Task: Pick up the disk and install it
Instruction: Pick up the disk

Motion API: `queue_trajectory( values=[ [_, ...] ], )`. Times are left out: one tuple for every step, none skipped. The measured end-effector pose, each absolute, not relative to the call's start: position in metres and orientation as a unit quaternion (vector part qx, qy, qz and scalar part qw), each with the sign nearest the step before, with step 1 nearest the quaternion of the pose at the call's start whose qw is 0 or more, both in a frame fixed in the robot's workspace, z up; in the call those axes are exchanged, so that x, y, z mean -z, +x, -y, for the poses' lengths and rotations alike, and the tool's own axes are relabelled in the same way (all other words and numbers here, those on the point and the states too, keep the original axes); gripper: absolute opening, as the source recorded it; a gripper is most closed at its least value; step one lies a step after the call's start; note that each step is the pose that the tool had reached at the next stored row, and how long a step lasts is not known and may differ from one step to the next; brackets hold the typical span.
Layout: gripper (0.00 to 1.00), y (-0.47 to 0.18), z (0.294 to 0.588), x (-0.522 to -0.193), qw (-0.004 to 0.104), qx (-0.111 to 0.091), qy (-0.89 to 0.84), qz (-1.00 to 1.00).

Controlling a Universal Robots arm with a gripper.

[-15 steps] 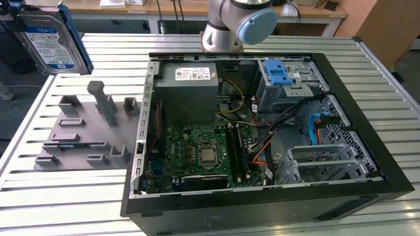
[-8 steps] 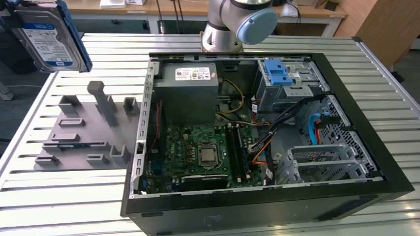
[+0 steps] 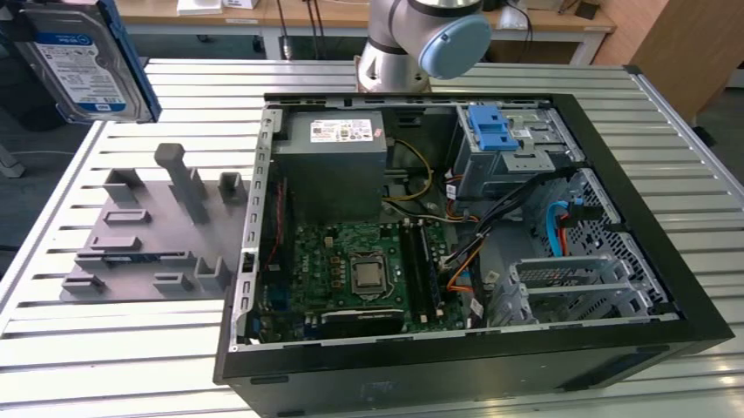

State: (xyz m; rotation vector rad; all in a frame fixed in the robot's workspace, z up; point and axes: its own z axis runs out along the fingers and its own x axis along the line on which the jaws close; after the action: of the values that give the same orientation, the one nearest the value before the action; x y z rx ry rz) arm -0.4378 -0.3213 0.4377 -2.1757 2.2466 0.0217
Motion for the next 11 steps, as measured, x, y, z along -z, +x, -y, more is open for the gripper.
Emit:
queue_trajectory(
  values=[
    [0.36,-0.438,0.321,-0.439,0.007,-0.007,-0.696,-0.718],
    [0.36,-0.438,0.321,-0.44,0.007,-0.007,-0.696,-0.718],
    [0.36,-0.438,0.321,-0.442,0.007,-0.007,-0.696,-0.718],
    [0.36,-0.438,0.321,-0.443,0.007,-0.007,-0.696,-0.718],
    [0.36,-0.438,0.321,-0.445,0.007,-0.007,-0.696,-0.718],
    [0.36,-0.438,0.321,-0.446,0.007,-0.007,-0.696,-0.718],
    [0.36,-0.438,0.321,-0.447,0.007,-0.007,-0.696,-0.718],
    [0.36,-0.438,0.321,-0.449,0.007,-0.007,-0.696,-0.718],
    [0.36,-0.438,0.321,-0.451,0.007,-0.007,-0.696,-0.718],
    [0.36,-0.438,0.321,-0.453,0.007,-0.007,-0.696,-0.718],
    [0.36,-0.438,0.321,-0.454,0.007,-0.007,-0.696,-0.718]
  ],
)
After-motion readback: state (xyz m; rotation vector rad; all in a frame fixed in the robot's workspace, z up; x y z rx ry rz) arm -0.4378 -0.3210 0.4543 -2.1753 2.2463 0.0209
